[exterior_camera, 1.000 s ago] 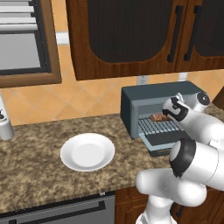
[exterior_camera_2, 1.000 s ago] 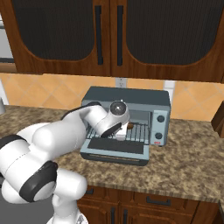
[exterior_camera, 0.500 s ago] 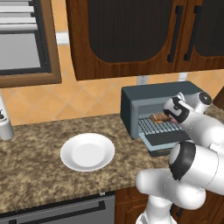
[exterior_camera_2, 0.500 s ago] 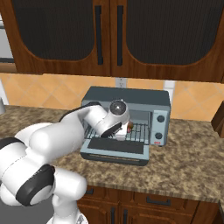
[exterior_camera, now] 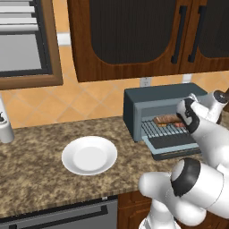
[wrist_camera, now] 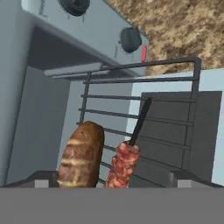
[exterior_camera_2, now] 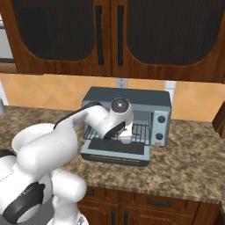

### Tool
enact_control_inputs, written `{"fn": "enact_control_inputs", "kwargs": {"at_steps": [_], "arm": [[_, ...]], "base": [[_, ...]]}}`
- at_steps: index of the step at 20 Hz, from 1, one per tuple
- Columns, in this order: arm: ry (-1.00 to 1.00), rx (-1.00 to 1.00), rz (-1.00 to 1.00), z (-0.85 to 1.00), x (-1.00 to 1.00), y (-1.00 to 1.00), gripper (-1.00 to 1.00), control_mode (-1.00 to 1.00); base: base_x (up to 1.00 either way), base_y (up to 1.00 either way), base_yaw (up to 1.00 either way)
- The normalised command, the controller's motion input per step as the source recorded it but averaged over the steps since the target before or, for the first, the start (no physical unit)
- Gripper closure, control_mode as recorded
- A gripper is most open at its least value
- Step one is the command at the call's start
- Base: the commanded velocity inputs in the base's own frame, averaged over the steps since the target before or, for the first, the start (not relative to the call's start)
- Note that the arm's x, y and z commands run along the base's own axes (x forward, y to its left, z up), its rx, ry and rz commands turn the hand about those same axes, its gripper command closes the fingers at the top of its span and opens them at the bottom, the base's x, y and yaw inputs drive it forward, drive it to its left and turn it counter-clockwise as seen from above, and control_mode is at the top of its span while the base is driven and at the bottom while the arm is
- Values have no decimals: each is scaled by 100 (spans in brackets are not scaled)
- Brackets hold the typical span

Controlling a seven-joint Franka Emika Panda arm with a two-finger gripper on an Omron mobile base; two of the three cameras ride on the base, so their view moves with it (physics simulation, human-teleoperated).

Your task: Pick up the kebab skewer and baguette bread, and place them inside the toaster oven. Close the toaster oven door and start by setting the timer.

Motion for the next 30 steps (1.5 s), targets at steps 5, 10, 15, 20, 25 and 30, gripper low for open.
{"fn": "enact_control_inputs", "kwargs": {"at_steps": [5,10,15,20,25,30], "arm": [[0,-24,42,0,-41,18,-100,-100],[-2,-29,61,0,-23,55,-100,-100],[-18,-34,41,-6,-40,32,-100,-100],[-17,-40,12,-1,-23,16,-100,-100],[-11,-31,0,-1,-12,0,-100,-100],[-12,-19,10,-10,-14,-25,-100,-100]], "base": [[0,0,0],[0,0,0],[0,0,0],[0,0,0],[0,0,0],[0,0,0]]}}
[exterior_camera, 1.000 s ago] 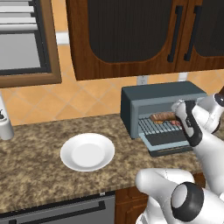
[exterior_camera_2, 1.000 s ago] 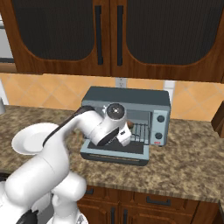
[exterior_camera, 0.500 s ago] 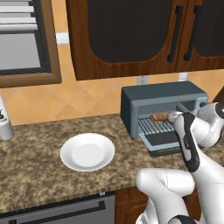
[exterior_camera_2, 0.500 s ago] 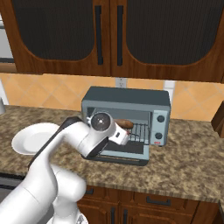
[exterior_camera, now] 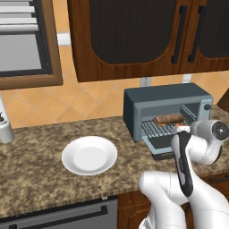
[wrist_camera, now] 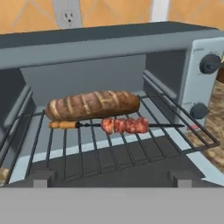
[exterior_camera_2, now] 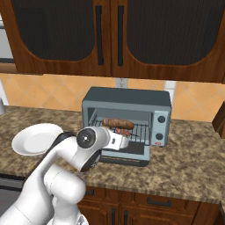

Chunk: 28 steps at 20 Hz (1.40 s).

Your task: Pick up the kebab skewer and baguette bread, and place them inside the toaster oven. Close the toaster oven door and start by setting the timer.

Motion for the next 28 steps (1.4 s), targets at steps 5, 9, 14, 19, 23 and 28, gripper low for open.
{"fn": "enact_control_inputs", "kwargs": {"at_steps": [5,9,14,19,23,28], "arm": [[-3,-6,17,-4,0,-19,-100,-100],[0,-8,7,0,0,-6,-100,-100],[0,-3,0,0,1,0,-100,-100],[-1,-1,3,-29,7,5,-100,-100],[-6,2,16,-45,1,0,-100,-100],[-10,3,5,-19,18,0,-100,-100]], "base": [[0,0,0],[0,0,0],[0,0,0],[0,0,0],[0,0,0],[0,0,0]]}}
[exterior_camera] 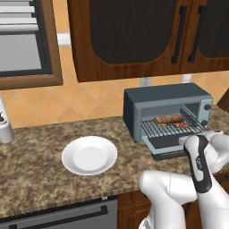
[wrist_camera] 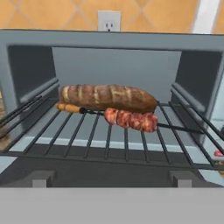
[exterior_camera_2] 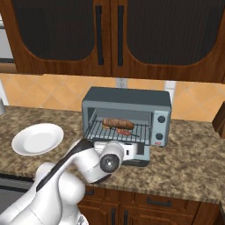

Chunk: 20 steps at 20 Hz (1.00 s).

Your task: Pick up the kebab skewer and baguette bread, and place them inside the toaster oven. Close the toaster oven door and start by setting the timer.

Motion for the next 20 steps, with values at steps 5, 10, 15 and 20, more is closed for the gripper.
{"fn": "enact_control_inputs", "kwargs": {"at_steps": [5,10,15,20], "arm": [[-11,6,0,-6,32,-1,-100,-100],[0,2,0,0,17,0,-100,-100],[0,0,0,-8,7,0,-100,-100],[0,1,0,-15,-17,-3,-100,-100]], "base": [[0,0,0],[0,0,0],[0,0,0],[0,0,0]]}}
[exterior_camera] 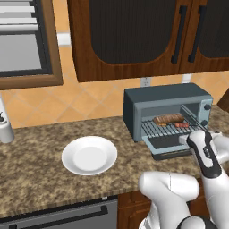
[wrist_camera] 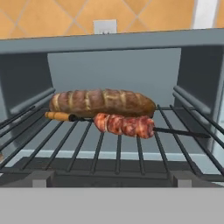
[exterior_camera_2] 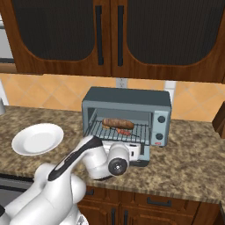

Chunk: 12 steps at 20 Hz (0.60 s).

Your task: Pick up the kebab skewer and baguette bread, and place them inside the toaster oven. Close the toaster oven door and start by setting the timer.

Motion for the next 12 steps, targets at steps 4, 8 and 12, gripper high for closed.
{"fn": "enact_control_inputs", "kwargs": {"at_steps": [4,8,12], "arm": [[0,0,-1,-5,-9,0,-100,-100],[0,0,-3,0,5,0,-100,-100],[0,0,0,-5,8,0,-100,-100]], "base": [[0,0,0],[0,0,0],[0,0,0]]}}
